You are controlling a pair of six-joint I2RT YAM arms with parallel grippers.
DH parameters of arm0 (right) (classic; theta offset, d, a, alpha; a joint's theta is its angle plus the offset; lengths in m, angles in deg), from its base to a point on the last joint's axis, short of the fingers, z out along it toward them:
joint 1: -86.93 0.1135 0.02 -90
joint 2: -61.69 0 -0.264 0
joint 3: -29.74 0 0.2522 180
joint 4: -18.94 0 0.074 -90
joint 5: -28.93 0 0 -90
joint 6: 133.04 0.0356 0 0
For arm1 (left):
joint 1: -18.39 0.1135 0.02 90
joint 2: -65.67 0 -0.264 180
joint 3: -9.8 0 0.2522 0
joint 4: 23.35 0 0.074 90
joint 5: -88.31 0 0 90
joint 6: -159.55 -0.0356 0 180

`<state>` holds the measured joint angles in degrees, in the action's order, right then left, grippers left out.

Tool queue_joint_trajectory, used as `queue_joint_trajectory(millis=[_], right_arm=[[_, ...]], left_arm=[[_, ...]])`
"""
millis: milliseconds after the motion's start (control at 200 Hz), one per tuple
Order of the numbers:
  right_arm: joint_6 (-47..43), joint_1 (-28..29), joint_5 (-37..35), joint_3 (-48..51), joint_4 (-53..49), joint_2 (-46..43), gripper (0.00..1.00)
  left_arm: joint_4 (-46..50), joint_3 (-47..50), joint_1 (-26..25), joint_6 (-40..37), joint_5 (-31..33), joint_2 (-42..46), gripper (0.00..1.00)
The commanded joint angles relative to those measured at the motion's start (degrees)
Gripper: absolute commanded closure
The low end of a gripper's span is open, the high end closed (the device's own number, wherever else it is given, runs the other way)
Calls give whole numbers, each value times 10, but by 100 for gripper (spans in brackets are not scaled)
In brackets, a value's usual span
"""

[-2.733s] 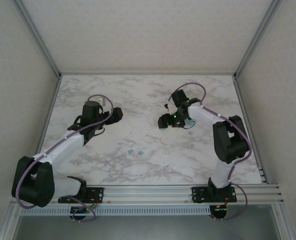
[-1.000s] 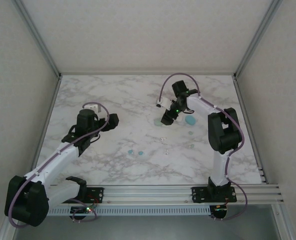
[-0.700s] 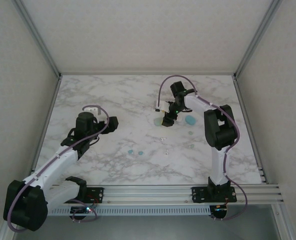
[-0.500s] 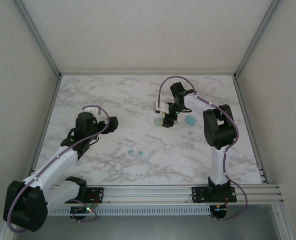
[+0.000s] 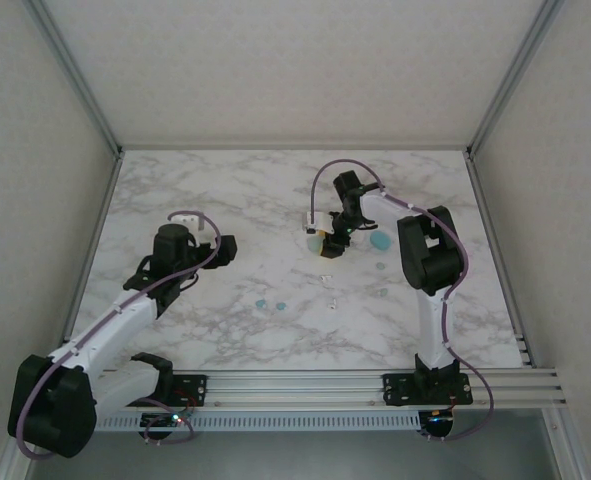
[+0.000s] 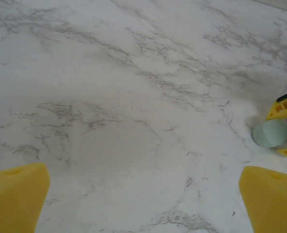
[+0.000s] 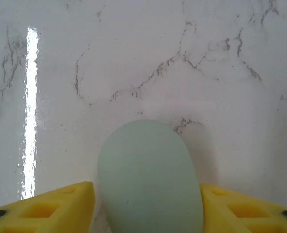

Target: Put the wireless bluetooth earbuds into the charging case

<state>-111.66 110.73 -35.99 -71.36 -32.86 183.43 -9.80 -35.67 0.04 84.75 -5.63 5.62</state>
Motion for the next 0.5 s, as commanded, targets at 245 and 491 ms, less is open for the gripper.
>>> queue_joint_trajectory(millis=[245, 491], right_arm=[[-3, 4, -10, 14, -3, 10, 45], [-1, 5, -10, 11, 11, 16, 49]], left_arm=[[1, -25, -4, -3, -11, -14, 0], [13, -31, -4, -2, -9, -13, 0]])
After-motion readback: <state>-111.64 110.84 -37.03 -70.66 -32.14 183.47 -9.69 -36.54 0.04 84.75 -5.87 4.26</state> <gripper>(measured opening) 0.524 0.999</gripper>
